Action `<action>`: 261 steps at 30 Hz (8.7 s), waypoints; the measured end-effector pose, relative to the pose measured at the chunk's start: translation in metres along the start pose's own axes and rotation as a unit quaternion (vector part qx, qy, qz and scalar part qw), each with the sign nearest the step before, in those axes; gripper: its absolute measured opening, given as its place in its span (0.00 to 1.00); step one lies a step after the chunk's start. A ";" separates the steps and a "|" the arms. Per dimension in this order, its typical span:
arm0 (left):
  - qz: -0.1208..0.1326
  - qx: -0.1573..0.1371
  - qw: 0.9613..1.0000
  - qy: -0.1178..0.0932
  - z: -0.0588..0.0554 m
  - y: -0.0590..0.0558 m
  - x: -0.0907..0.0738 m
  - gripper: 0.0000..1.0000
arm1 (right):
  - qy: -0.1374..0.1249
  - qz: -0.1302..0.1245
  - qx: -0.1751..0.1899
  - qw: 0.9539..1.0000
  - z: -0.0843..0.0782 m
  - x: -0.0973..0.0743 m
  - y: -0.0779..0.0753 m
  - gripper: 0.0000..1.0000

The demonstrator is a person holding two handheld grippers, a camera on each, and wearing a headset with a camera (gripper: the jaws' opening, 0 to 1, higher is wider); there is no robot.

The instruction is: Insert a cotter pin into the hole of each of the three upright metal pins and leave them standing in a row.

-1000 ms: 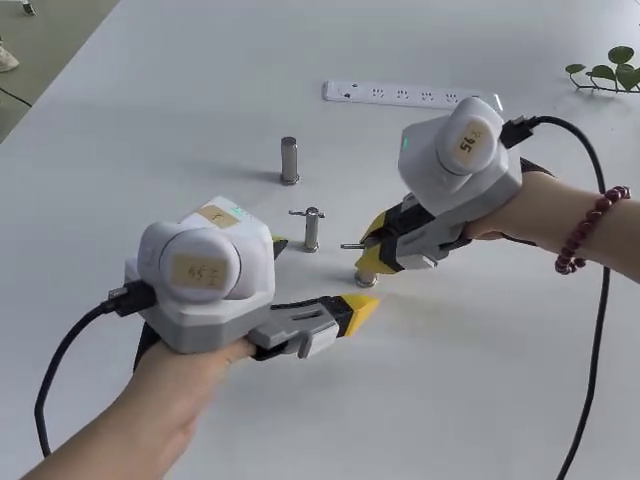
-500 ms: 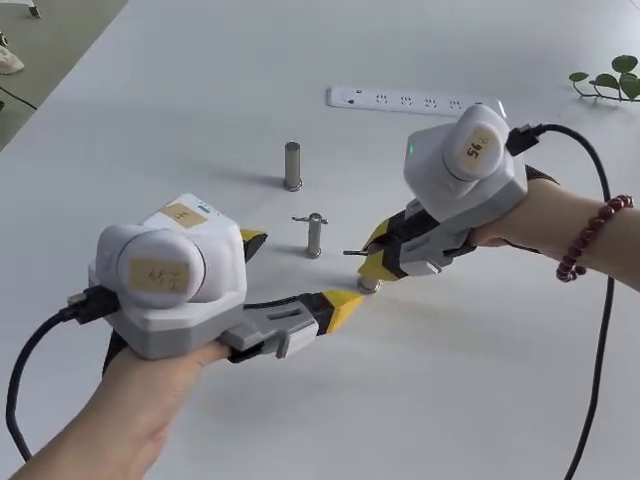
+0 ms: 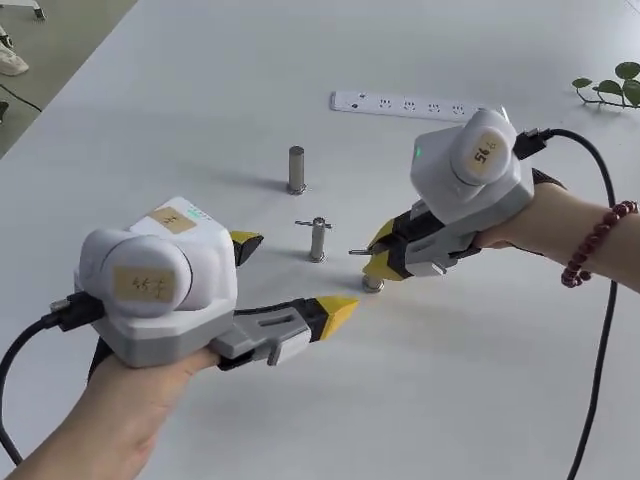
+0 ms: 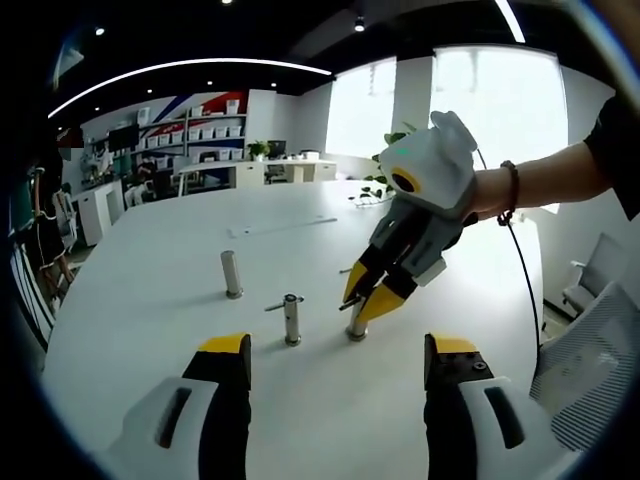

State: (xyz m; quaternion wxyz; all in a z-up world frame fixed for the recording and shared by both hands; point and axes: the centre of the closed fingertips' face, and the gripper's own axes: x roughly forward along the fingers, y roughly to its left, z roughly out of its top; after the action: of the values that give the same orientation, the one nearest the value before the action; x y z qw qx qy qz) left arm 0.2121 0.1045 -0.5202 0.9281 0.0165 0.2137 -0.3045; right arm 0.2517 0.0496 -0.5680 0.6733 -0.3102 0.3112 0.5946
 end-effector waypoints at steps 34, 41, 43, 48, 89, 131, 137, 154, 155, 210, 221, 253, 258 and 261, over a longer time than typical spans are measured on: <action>-0.011 0.002 1.000 0.010 -0.008 -0.004 0.002 0.69 | 0.004 -0.013 0.022 1.000 -0.007 0.002 -0.037 0.09; -0.015 0.000 1.000 0.012 -0.009 -0.005 0.003 0.69 | -0.003 -0.006 0.027 1.000 -0.006 0.001 -0.035 0.09; -0.015 0.000 1.000 0.012 -0.008 -0.005 0.003 0.69 | -0.003 -0.005 0.027 1.000 -0.006 0.001 -0.033 0.09; -0.015 0.000 1.000 0.013 -0.009 -0.006 0.003 0.69 | 0.015 -0.005 0.025 1.000 -0.015 0.003 -0.029 0.11; 0.002 -0.009 1.000 -0.014 -0.001 0.008 -0.006 0.84 | -0.159 -0.082 0.147 0.973 0.075 0.002 -0.083 0.37; 0.005 -0.018 1.000 -0.024 -0.003 0.014 -0.003 0.99 | -0.190 -0.138 0.199 0.951 0.101 0.080 -0.146 0.18; 0.006 -0.024 0.999 -0.024 -0.003 0.016 -0.004 0.99 | -0.186 -0.142 0.204 0.951 0.098 0.084 -0.148 0.12; 0.004 -0.027 1.000 -0.014 -0.009 0.015 -0.002 0.97 | -0.173 -0.137 0.199 0.955 0.090 0.079 -0.151 0.08; 0.004 -0.027 1.000 -0.014 -0.009 0.014 -0.002 0.97 | -0.171 -0.137 0.197 0.956 0.088 0.077 -0.150 0.08; 0.005 0.012 1.000 -0.026 0.005 -0.004 -0.013 0.94 | -0.116 -0.147 0.163 0.969 -0.053 -0.051 -0.082 0.08; 0.002 0.018 0.999 -0.029 0.009 -0.010 -0.016 0.94 | -0.111 -0.141 0.154 0.972 -0.059 -0.056 -0.050 0.08; 0.004 0.015 1.000 -0.024 0.002 -0.012 -0.027 0.93 | -0.129 -0.118 0.150 0.973 -0.030 -0.028 -0.003 0.08; 0.003 0.015 1.000 -0.024 0.002 -0.013 -0.027 0.92 | -0.133 -0.129 0.162 0.969 -0.027 -0.025 -0.002 0.09; 0.002 0.016 1.000 -0.023 0.002 -0.014 -0.026 0.92 | -0.132 -0.132 0.156 0.970 -0.025 -0.023 0.000 0.09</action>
State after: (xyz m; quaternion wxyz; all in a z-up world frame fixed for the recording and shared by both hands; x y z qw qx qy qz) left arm 0.1860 0.1079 -0.5062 0.9328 0.0251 0.1875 -0.3067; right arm 0.2480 0.0164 -0.5651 0.8213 -0.1586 0.2642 0.4801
